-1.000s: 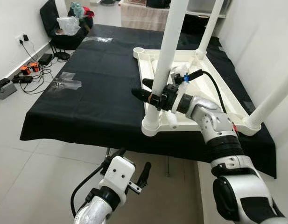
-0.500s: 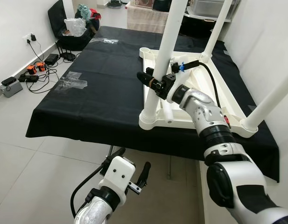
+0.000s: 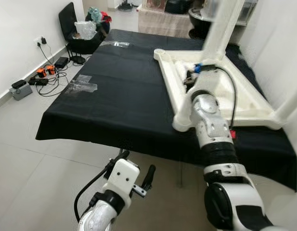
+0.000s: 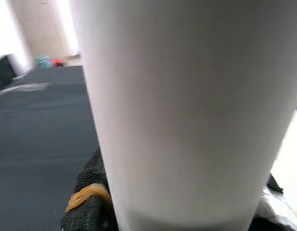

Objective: Building children table

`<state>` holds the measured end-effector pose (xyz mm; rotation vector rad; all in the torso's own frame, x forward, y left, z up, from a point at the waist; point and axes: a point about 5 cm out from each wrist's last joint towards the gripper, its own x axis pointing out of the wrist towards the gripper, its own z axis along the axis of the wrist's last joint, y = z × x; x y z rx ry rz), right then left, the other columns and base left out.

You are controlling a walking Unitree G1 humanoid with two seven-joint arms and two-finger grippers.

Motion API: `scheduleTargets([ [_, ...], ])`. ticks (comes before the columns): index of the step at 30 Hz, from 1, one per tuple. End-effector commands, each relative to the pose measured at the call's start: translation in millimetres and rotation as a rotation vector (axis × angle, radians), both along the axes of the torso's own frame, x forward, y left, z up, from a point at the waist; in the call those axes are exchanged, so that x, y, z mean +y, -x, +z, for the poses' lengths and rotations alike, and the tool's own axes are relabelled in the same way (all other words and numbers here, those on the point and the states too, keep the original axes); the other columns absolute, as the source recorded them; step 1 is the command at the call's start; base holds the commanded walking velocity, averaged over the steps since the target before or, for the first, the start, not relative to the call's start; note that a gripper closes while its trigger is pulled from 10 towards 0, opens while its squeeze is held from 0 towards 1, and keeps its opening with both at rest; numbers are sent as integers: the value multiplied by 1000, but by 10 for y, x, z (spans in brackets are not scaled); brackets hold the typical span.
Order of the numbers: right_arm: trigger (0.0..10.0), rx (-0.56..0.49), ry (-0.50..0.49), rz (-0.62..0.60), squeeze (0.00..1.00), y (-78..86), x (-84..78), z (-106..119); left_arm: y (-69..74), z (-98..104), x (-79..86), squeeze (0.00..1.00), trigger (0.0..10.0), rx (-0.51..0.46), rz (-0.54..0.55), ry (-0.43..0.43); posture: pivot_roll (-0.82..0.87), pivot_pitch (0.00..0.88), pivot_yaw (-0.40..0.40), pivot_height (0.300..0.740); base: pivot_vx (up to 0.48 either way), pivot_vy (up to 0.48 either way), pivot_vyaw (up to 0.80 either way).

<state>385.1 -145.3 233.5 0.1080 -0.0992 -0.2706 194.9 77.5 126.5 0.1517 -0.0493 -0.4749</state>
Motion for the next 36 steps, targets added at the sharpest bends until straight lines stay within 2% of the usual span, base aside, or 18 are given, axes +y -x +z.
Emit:
scheduleTargets([
  [1,9647,73,-12,-63,0,57,-29,-132,10,-29,3,0,10000,9,-3,-6,64,95,-77,740,0,0,0],
  [7,10000,84,-1,-71,0,96,3,-157,14,-28,-1,0,10000,9,-5,-7,64,92,-86,740,0,0,0],
  [8,10000,67,11,-67,1000,99,-29,-147,13,-29,-8,0,10000,10,-8,-6,59,92,-88,740,0,0,0],
  [11,10000,57,18,-72,1000,104,-50,-137,12,-31,-11,0,10000,10,-9,-4,59,92,-88,740,0,0,0],
  [12,10000,28,14,-12,0,61,-63,-72,9,-31,-14,0,10000,11,-10,-4,61,88,-97,740,0,0,0],
  [13,10000,28,14,-12,0,61,-63,-72,9,-31,-14,0,10000,11,-10,-4,61,88,-97,740,0,0,0],
  [15,10000,12,-37,101,0,-53,-137,36,4,-32,-12,0,10000,13,-11,-5,65,100,-91,740,0,0,0],
  [17,10000,12,-37,101,0,-53,-137,36,4,-32,-12,0,10000,13,-11,-5,65,100,-91,740,0,0,0],
  [20,10000,-10,-192,340,0,-193,-342,210,3,-28,-11,0,10000,11,-16,-9,57,104,-90,740,0,0,0],
  [21,10000,3,-172,443,0,-198,-354,201,2,-31,-14,0,10000,13,-16,-10,57,104,-90,740,0,0,0],
  [22,10000,3,-172,443,0,-198,-354,201,2,-31,-14,0,10000,13,-16,-10,57,104,-90,740,0,0,0],
  [24,10000,13,-136,649,0,-151,-313,139,1,-32,-20,0,10000,11,-20,-17,60,104,-93,740,0,0,0],
  [25,10000,13,-136,649,0,-151,-313,139,1,-32,-20,0,10000,11,-20,-17,60,104,-93,740,0,0,0],
  [26,10000,7,-119,764,0,-106,-282,87,4,-30,-27,0,10000,9,-23,-21,64,104,-95,740,0,0,0],
  [28,10000,-7,-88,889,0,-41,-238,18,7,-28,-29,0,10000,6,-21,-23,70,104,-100,740,0,0,0],
  [30,10000,-7,-88,889,0,-41,-238,18,7,-28,-29,0,10000,6,-21,-23,70,104,-100,740,0,0,0],
  [32,10000,-19,-70,959,0,-8,-197,-8,6,-27,-23,0,10000,7,-17,-22,74,104,-99,740,0,0,0],
  [36,10000,-70,-74,1242,0,83,64,-10,10,-26,-8,0,10000,8,-16,-23,72,107,-94,740,0,0,0],
])
